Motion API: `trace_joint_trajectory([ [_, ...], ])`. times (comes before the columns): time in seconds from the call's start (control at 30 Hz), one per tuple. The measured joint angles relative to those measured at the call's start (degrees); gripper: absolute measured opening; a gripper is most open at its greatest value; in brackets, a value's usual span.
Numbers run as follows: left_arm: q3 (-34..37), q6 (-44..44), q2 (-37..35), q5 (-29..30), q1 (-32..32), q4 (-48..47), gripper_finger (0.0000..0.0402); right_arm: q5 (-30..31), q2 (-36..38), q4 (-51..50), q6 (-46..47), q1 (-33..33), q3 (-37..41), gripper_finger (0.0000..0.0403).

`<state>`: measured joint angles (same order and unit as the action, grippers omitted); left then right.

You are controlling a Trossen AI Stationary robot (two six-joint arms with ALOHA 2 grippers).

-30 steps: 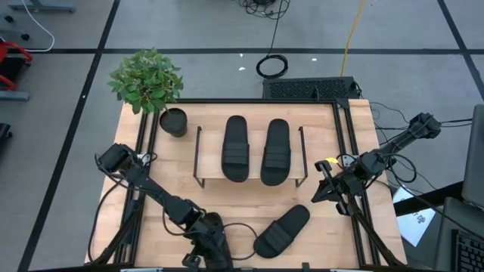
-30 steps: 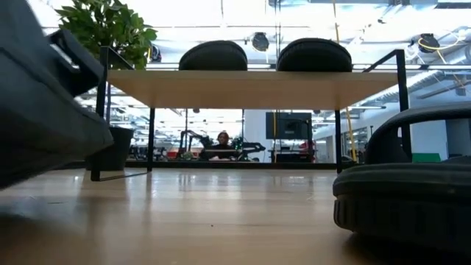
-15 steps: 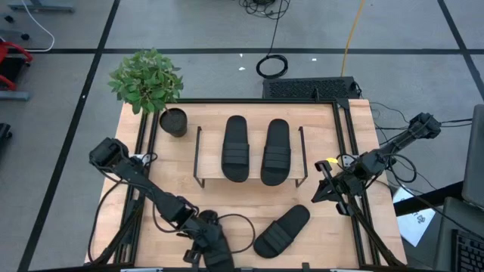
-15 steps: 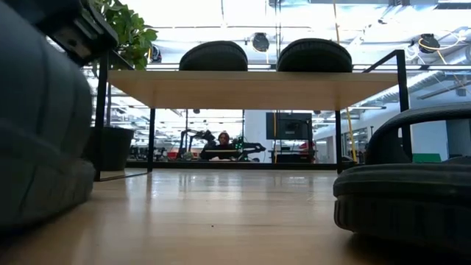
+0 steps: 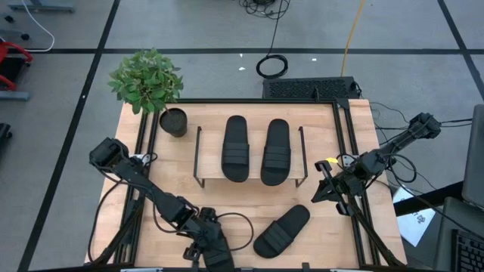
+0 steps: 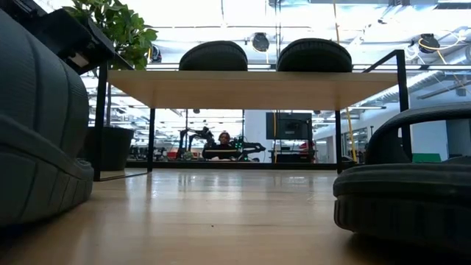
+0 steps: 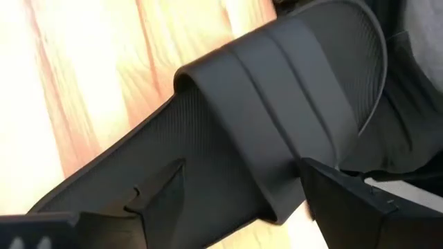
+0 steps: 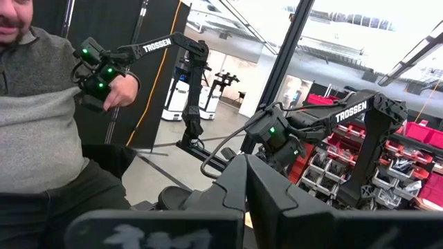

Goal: Pick and place slides into the shelf
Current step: Put the black slide under the shelf

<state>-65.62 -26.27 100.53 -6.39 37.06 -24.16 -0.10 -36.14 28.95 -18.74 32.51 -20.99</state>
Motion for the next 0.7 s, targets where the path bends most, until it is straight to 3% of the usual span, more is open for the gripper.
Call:
trace_joint_trajectory([
  [0.2,-0.55,2.56,-1.02,0.95,0.02,-4.49,0.0280,0.00,0.00,0.09,-0.13,0.00,0.00,0.0000],
  [0.37,-2.51,4.88,-5.32,5.38,0.24,-8.01,0.0280,0.00,0.00,0.07,0.00,0.00,0.00,0.0000],
  [0.57,-7.95,1.63,-7.62,14.37,4.29,-10.18,0.0280,0.02,0.02,0.02,-0.35,0.00,0.00,0.0000],
  [0.7,-13.71,-0.30,-4.18,22.85,10.17,-10.75,0.0270,0.00,0.02,-0.05,-1.07,0.00,0.00,0.0000],
])
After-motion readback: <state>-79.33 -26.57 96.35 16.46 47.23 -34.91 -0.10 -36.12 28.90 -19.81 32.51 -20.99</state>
